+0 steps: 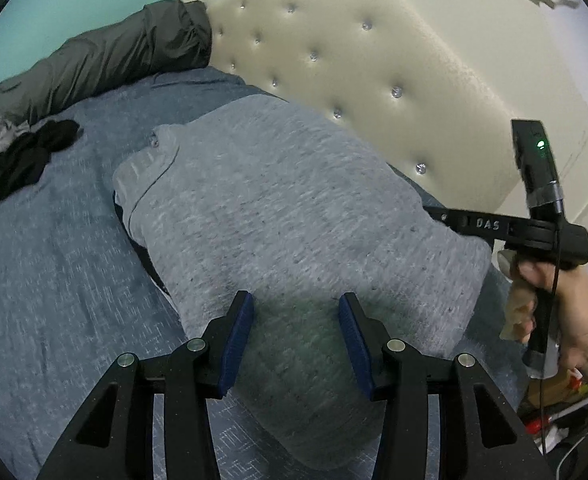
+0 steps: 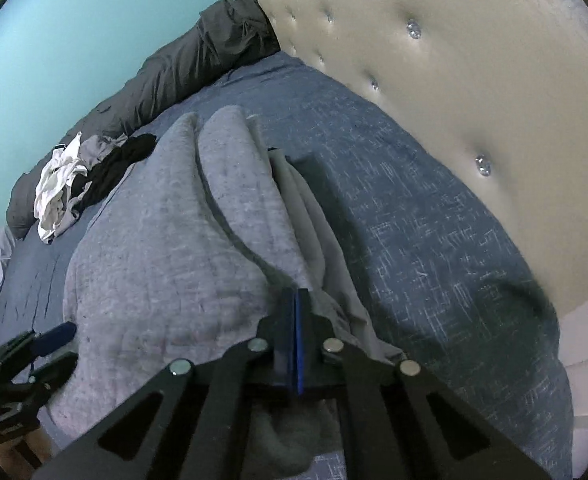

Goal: Fold clothes
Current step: 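Lower the folded end onto the stack and open both grippers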

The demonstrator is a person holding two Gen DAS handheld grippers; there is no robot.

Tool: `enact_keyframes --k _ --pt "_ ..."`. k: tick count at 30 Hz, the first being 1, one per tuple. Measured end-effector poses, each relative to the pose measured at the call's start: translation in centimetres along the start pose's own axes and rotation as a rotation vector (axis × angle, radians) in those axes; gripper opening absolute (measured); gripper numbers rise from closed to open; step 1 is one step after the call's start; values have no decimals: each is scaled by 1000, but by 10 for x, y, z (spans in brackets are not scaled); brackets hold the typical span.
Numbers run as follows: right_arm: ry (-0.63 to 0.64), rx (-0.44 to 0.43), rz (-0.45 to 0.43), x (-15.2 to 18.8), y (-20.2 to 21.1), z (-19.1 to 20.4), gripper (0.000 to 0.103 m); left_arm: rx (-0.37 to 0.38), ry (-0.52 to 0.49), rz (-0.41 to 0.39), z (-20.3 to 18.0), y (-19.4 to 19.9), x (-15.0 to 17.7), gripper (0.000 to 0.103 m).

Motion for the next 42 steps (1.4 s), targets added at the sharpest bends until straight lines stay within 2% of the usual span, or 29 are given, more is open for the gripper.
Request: enact_keyframes --k 4,6,8,15,19,23,26,29,34,37,42 --pt "-14 31 -126 -18 35 1 0 7 2 -8 1 6 -3 48" --pt "5 24 -191 -25 55 8 0 10 4 -28 1 14 -5 48" --pt "48 -3 -220 -27 69 21 0 18 2 -43 -2 21 -8 48" --pt "124 -43 -181 3 62 49 0 7 -10 -35 -6 19 -2 48" --pt "112 15 -172 28 44 39 0 7 -16 -38 -6 13 7 48" --pt "29 27 -189 50 33 21 0 15 -21 -44 -9 10 15 48" --pt "-11 30 -189 53 29 22 0 4 -17 -51 -8 10 16 48" --pt "0 54 -196 45 37 27 0 0 -11 -55 -8 12 16 48" --pt "-20 34 -319 24 75 37 0 3 -7 -52 -6 13 15 48" --pt "31 39 -288 21 69 48 0 2 -3 -54 -4 13 15 48" --pt "-51 62 -207 45 35 28 0 11 -5 -48 -6 10 17 48"
Point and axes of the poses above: each gripper's, at about its wrist camera, not at the fingertips, and y roughly against the way its jaws point, z to its left, x to its underside, the point moved 8 cm from there along -y, roughly the way its jaws point, and after that the axes turned 8 degrees about y, right-handed, at the moved point
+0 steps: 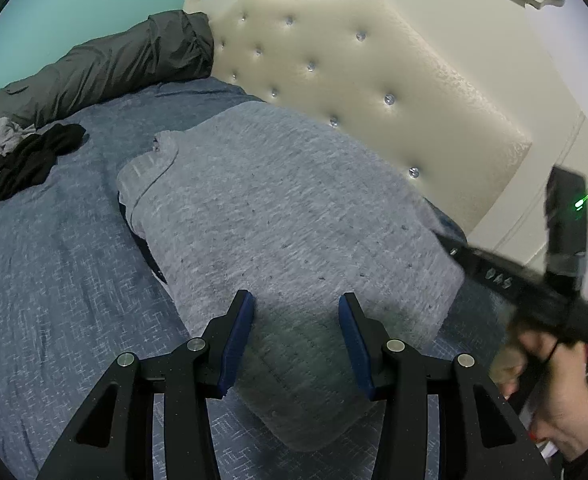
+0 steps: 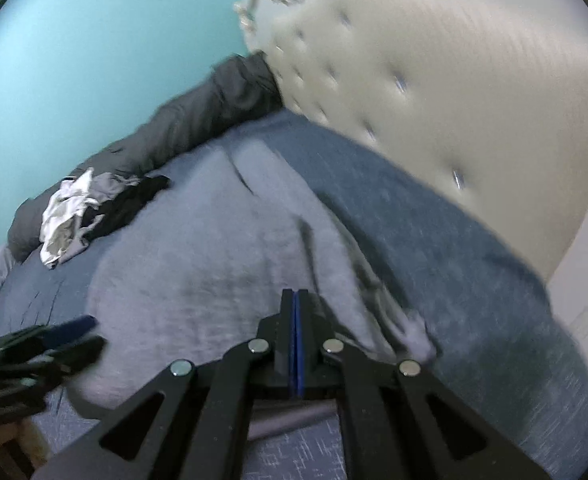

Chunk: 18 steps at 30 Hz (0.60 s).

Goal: Fold clothes

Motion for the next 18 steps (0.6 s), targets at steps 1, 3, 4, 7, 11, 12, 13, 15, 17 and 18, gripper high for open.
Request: enact_keyframes --k 1,3,4,7,11,12,13,15,17,18 --pt "-20 -1 3 4 -4 -4 0 0 -3 1 -1 -1 0 48" --pt "-31 5 9 7 -10 -6 0 -2 -4 4 -2 -2 0 48" --pt "-28 10 13 7 -11 -7 0 -4 -2 6 -1 -3 0 48" --pt "-21 33 35 7 -13 -4 0 -17 -2 12 -1 -1 -2 49" --pt "-23 49 9 -6 6 2 0 -24 11 10 1 11 -8 49" --pt "-21 54 -1 -8 12 3 0 -24 16 7 2 16 -9 49" --pt "-18 58 -9 -10 19 4 0 -27 19 4 2 21 -11 49" --pt "-11 67 -21 -14 33 7 0 -32 25 -2 2 31 -12 49" --pt "-12 68 -31 -17 47 9 0 -30 29 -14 1 45 -13 49" --pt "-13 66 -37 -19 54 10 0 -28 31 -17 0 50 -13 49"
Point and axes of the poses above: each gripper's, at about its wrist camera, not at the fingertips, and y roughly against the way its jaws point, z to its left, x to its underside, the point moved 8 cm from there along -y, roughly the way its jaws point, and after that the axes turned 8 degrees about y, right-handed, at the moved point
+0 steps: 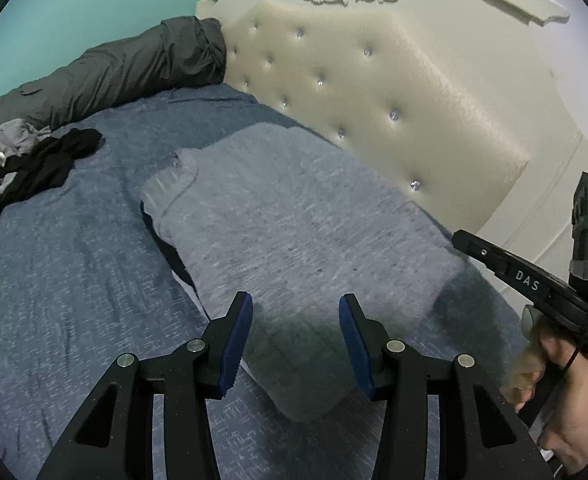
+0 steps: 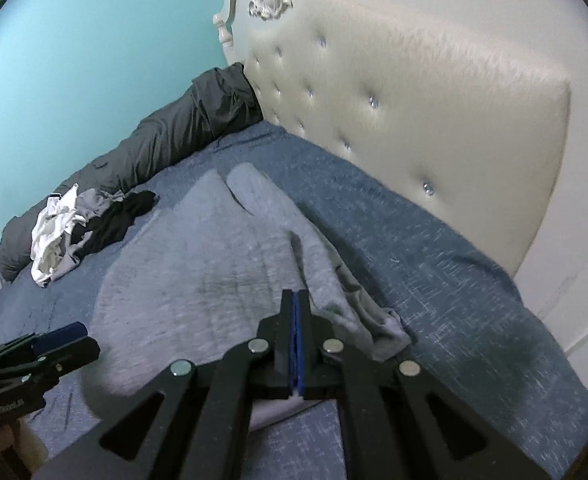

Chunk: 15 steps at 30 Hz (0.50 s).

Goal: Fold clothes

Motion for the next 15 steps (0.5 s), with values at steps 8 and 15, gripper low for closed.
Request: enact_keyframes --k 8,15 --pt "0 -5 -63 -18 63 16 0 9 -9 -54 -16 59 -1 58" --pt "14 26 -85 -24 113 29 0 13 -22 -107 -27 113 -2 61"
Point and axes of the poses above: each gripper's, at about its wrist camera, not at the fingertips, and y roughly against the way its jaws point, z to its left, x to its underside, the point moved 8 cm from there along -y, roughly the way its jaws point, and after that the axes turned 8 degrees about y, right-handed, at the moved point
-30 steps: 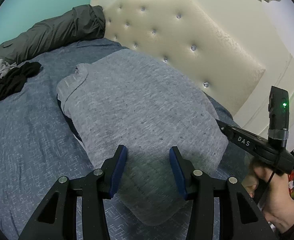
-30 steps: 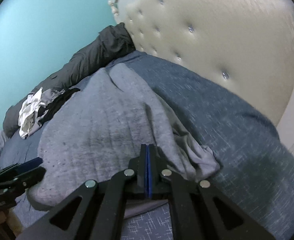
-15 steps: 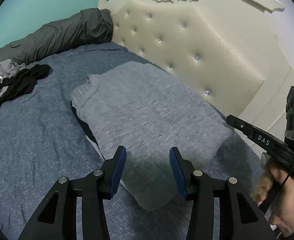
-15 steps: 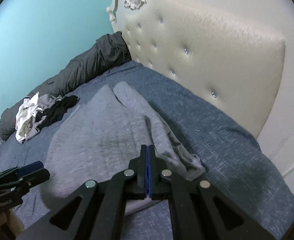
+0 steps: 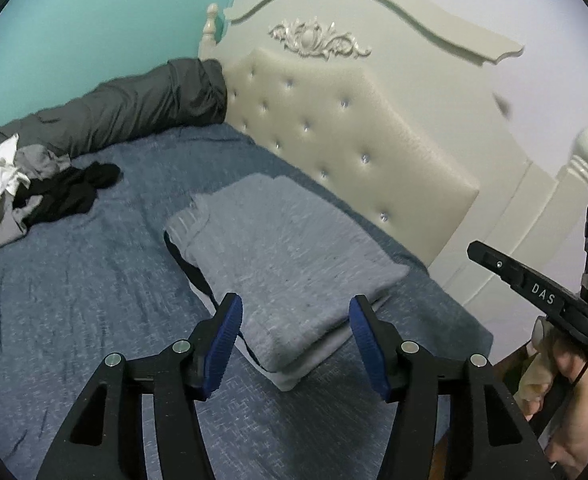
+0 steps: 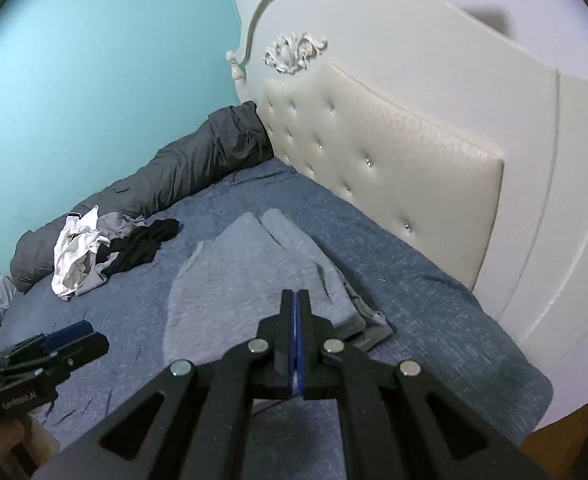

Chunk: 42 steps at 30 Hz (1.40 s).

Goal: Fold clothes

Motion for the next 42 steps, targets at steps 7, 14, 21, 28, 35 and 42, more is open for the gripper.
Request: enact_keyframes --k 7,14,21,28,35,42 --pt "8 -2 -24 -5 37 16 0 3 -9 -44 -7 43 -4 61" --pt "18 9 -42 -10 64 25 0 8 -15 -71 -10 72 -5 61" --pt "44 10 -53 -13 88 37 0 15 -26 -94 -16 98 -4 62" --pt "37 18 -47 -7 111 44 0 22 -41 -117 -22 128 -1 66" --pt "36 34 -35 5 129 49 1 39 -45 -129 -24 147 8 69" --pt "32 39 -41 17 151 55 1 39 -63 -132 -24 162 20 73"
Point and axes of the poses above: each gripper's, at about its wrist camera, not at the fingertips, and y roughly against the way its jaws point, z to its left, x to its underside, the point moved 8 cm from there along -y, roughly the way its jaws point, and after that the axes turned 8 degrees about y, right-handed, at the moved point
